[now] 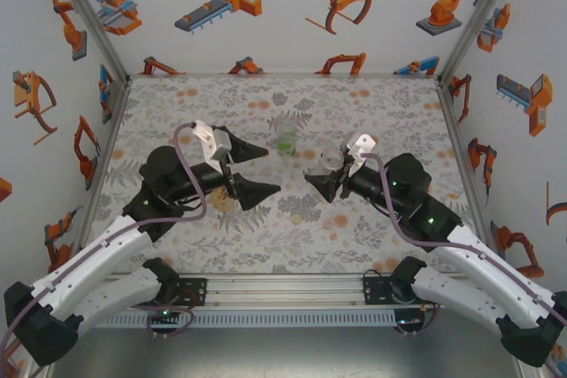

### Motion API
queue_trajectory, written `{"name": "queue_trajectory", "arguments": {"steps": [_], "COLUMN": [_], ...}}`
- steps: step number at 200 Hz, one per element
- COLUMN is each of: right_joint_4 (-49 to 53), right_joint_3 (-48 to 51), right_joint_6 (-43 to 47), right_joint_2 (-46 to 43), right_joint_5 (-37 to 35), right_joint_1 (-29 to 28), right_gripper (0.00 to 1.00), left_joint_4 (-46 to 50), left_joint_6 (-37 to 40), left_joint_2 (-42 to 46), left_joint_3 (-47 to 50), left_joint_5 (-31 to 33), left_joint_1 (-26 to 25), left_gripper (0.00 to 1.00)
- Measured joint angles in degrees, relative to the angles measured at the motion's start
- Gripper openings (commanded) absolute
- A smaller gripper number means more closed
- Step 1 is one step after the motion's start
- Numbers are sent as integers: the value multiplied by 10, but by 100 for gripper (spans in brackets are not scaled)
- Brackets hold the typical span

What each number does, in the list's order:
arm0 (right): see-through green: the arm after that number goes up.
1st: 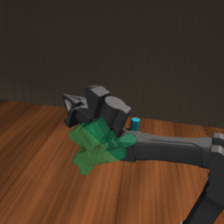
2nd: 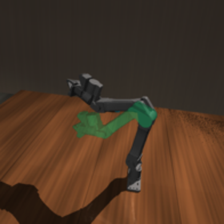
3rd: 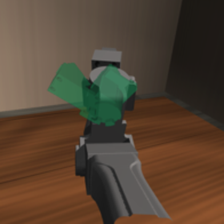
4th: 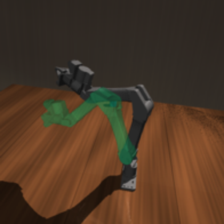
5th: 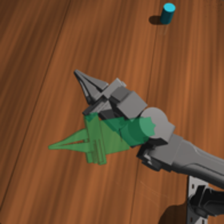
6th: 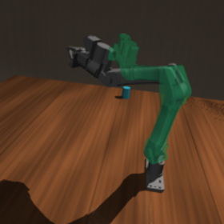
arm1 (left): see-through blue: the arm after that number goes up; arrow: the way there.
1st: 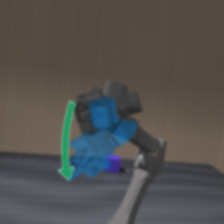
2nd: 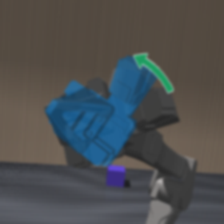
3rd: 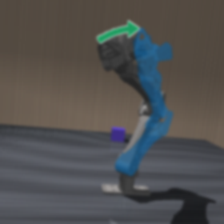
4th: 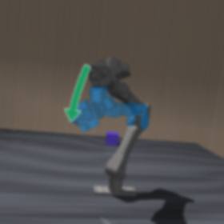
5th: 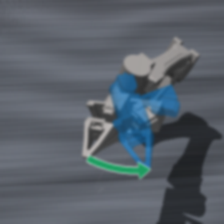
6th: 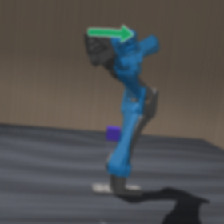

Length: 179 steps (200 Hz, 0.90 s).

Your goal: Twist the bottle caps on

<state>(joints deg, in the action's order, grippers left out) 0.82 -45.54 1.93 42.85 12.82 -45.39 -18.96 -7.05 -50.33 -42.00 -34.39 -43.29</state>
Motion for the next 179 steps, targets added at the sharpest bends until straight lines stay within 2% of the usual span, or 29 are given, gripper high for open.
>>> {"name": "queue_trajectory", "arguments": {"steps": [40, 78, 111, 145, 179], "right_joint_4": [-3, -62, -108, -170, -208], "right_joint_3": [-23, -33, -33, -28, -16], "right_joint_6": [-15, -56, -84, -107, -117], "right_joint_2": [-1, 11, 18, 19, 19], "right_joint_5": [118, 232, 269, 284, 285], "right_joint_1": [0, 0, 0, 0, 0], "right_gripper": [44, 41, 41, 40, 40], "left_joint_4": [-25, -38, -45, -67, -77], "left_joint_6": [35, 50, 61, 62, 62], "left_joint_2": [-56, -97, -122, -136, -153], "left_joint_3": [-4, -22, -47, -50, -61], "left_joint_5": [-28, -64, -92, -77, -65], "left_joint_1": [-60, -97, -120, -134, -142], "left_gripper": [97, 97, 97, 100, 96]}}
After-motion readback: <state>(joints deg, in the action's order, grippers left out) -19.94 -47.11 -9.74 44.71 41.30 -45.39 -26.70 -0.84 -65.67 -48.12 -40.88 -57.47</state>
